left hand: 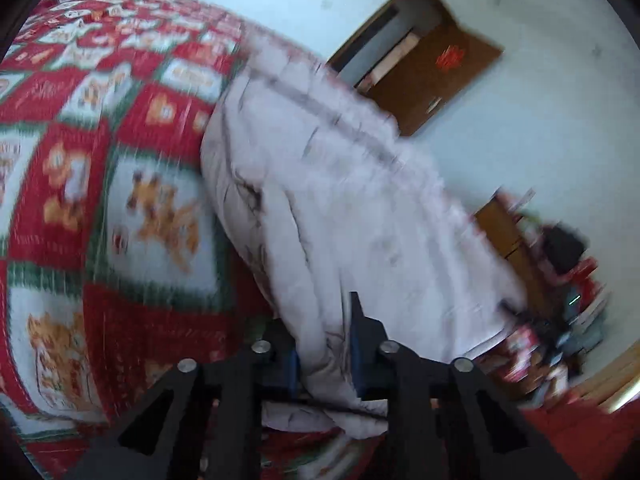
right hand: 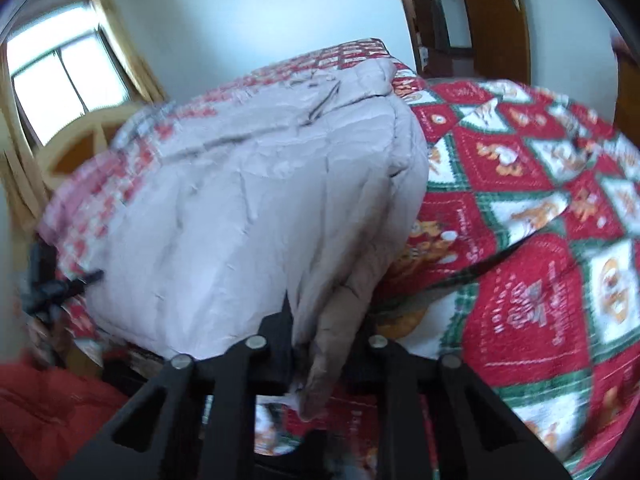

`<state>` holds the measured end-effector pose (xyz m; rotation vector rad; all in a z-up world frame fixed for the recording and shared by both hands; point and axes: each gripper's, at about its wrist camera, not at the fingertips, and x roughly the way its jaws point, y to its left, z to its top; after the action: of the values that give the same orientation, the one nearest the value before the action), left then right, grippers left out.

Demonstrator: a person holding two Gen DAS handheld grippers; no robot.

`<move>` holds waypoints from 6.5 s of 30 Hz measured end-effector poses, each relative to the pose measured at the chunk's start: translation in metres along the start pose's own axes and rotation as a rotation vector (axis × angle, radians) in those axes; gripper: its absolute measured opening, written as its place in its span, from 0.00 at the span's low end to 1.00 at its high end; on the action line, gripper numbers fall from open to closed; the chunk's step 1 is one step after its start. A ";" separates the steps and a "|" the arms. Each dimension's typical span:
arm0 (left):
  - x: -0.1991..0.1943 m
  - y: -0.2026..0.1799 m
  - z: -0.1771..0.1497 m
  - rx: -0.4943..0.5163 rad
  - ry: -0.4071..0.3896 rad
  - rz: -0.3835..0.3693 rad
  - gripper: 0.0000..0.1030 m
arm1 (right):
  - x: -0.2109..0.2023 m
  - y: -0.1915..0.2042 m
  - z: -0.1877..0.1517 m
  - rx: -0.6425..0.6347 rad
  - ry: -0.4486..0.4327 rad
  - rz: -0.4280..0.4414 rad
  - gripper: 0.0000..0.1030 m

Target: Fold large clothes

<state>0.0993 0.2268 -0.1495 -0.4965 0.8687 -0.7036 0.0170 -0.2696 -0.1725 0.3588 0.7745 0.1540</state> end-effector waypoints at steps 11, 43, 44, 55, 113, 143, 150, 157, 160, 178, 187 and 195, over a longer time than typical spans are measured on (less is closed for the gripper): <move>-0.044 -0.066 0.044 0.105 -0.166 -0.044 0.10 | -0.037 0.004 0.055 0.155 -0.164 0.300 0.15; 0.056 -0.038 0.268 -0.099 -0.219 0.224 0.10 | 0.061 -0.020 0.293 0.290 -0.308 0.211 0.14; 0.075 -0.028 0.277 -0.110 -0.206 0.255 0.10 | 0.083 -0.024 0.302 0.304 -0.298 0.184 0.14; 0.187 0.080 0.277 -0.324 -0.082 0.398 0.16 | 0.231 -0.078 0.287 0.374 -0.248 -0.032 0.19; 0.294 -0.026 0.271 0.241 -0.089 0.691 0.79 | 0.322 0.053 0.295 -0.168 0.009 -0.177 0.29; 0.299 -0.027 0.271 0.253 -0.077 0.734 0.80 | 0.242 0.083 0.260 -0.089 -0.070 -0.012 0.19; 0.298 -0.025 0.272 0.242 -0.079 0.727 0.80 | 0.284 0.081 0.234 -0.071 -0.031 -0.045 0.13; 0.297 -0.025 0.273 0.239 -0.075 0.731 0.80 | 0.293 0.066 0.228 -0.030 -0.038 -0.007 0.08; 0.292 -0.031 0.271 0.247 -0.057 0.752 0.80 | 0.295 0.071 0.226 -0.055 -0.033 -0.051 0.07; 0.065 -0.018 0.103 -0.139 -0.303 0.571 0.79 | 0.298 0.080 0.227 -0.097 -0.039 -0.106 0.07; 0.117 -0.022 0.120 -0.154 -0.352 0.458 0.95 | 0.273 0.105 0.235 -0.166 -0.011 -0.186 0.08; 0.104 -0.003 0.088 -0.270 -0.454 0.442 0.95 | 0.245 0.127 0.192 -0.106 -0.043 -0.038 0.08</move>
<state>0.2173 0.1587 -0.1513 -0.6466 0.6118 -0.0572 0.3256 -0.1362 -0.1593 0.2458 0.7273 0.1504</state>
